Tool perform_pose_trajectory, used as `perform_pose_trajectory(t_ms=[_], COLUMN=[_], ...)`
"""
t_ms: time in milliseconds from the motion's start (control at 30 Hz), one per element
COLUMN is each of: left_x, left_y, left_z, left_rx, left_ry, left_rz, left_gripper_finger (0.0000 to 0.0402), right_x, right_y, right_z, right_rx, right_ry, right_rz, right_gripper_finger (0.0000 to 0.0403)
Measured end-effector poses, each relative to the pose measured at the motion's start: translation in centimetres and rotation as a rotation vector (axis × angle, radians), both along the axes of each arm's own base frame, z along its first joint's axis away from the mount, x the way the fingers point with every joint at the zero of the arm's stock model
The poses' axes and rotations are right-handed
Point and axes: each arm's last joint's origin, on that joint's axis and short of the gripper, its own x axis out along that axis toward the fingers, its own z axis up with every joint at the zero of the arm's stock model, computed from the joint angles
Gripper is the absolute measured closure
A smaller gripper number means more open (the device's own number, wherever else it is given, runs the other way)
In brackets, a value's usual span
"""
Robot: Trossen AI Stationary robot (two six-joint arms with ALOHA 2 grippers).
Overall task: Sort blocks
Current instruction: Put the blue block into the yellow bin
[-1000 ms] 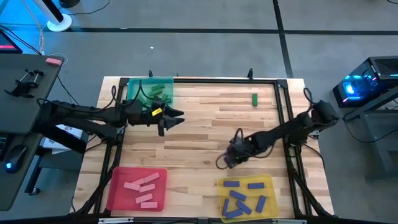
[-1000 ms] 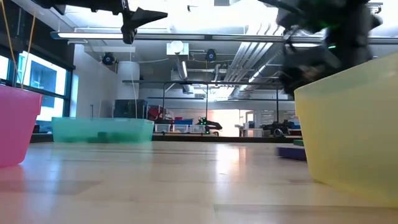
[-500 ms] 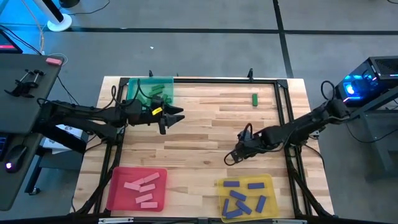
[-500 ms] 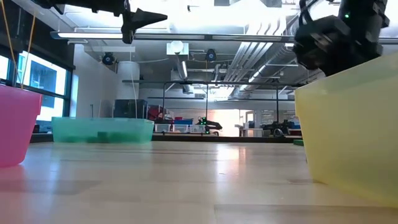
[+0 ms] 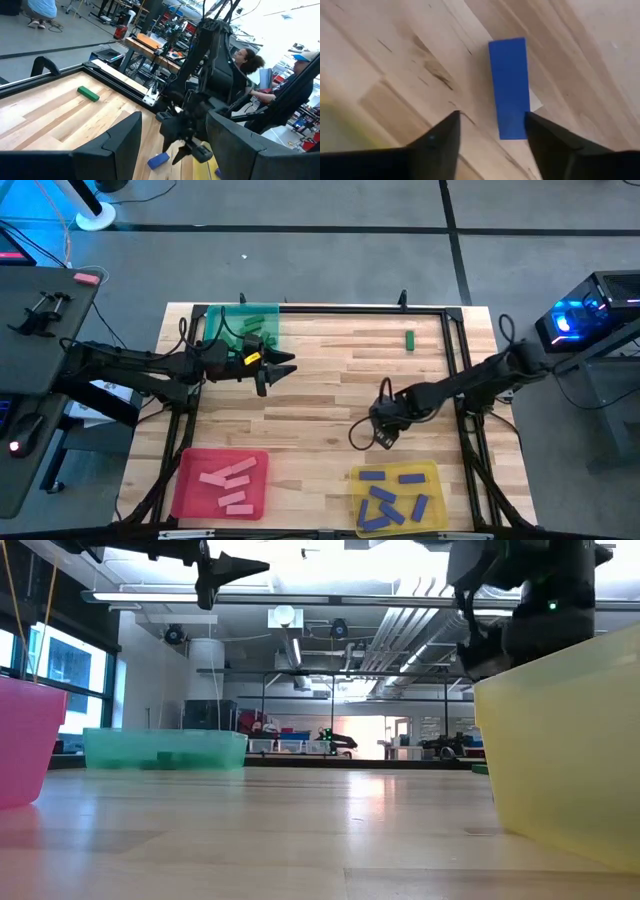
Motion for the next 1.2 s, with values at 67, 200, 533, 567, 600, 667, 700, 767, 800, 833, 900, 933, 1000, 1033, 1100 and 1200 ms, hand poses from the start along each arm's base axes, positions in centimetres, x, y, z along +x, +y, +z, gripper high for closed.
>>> perform_pose_trajectory(t_ms=[67,200,533,567,600,667,700,767,800,833,900,933,1000,1033,1100,1200], left_x=[0.0,0.0,0.0,0.0,0.0,0.0,0.0,-0.2,-0.4,-0.5,-0.9,-1.0,-1.1,-1.1,-1.1,-0.9], left_y=[0.0,0.0,0.0,0.0,0.0,0.0,0.1,0.2,0.3,0.4,0.6,0.7,0.9,1.0,1.2,1.4], left_z=[0.0,0.0,0.1,0.2,0.3,1.0,1.5,2.6,3.1,3.6,4.3,4.6,4.8,4.8,4.8,4.5], left_rx=[0.0,0.0,-0.052,-0.057,-0.072,-0.103,-0.109,-0.107,-0.093,-0.073,-0.025,-0.004,0.021,0.025,0.022,0.019], left_ry=[0.0,-0.001,-0.017,-0.026,-0.047,-0.121,-0.172,-0.285,-0.339,-0.388,-0.467,-0.493,-0.515,-0.517,-0.507,-0.481], left_rz=[0.0,0.0,0.002,0.003,0.002,0.0,0.0,0.0,0.003,0.008,0.022,0.03,0.047,0.052,0.067,0.092], left_gripper_finger=[0.0195,0.0195,0.0195,0.0195,0.0195,0.0195,0.0195,0.0195,0.0195,0.0195,0.0195,0.0195,0.0195,0.0195,0.0195,0.0195], right_x=[0.1,0.3,0.9,0.9,1.0,1.0,0.9,0.6,0.5,0.4,-0.5,-0.8,-0.5,-0.9,-1.7,-2.0], right_y=[0.0,0.1,0.2,0.2,0.3,0.5,0.6,0.8,0.9,1.0,1.2,1.5,2.5,3.0,4.3,6.8], right_z=[-0.7,-1.6,-3.9,-4.2,-4.4,-4.4,-4.4,-3.8,-3.3,-2.6,-0.9,0.6,4.0,5.3,7.6,11.1], right_rx=[-0.007,-0.021,-0.05,-0.049,-0.047,-0.049,-0.055,-0.069,-0.075,-0.078,-0.084,-0.089,-0.068,-0.059,-0.029,0.124], right_ry=[0.03,0.066,0.162,0.175,0.183,0.179,0.177,0.168,0.159,0.148,0.173,0.137,-0.043,-0.094,-0.215,-0.497], right_rz=[0.019,0.037,0.006,0.01,0.019,0.038,0.046,0.064,0.07,0.07,0.076,0.08,0.099,0.12,0.164,0.194], right_gripper_finger=[0.0195,0.0146,0.0166,0.0184,0.0208,0.0275,0.0315,0.0368,0.0369,0.0368,0.0366,0.0367,0.0367,0.0367,0.0367,0.0367])
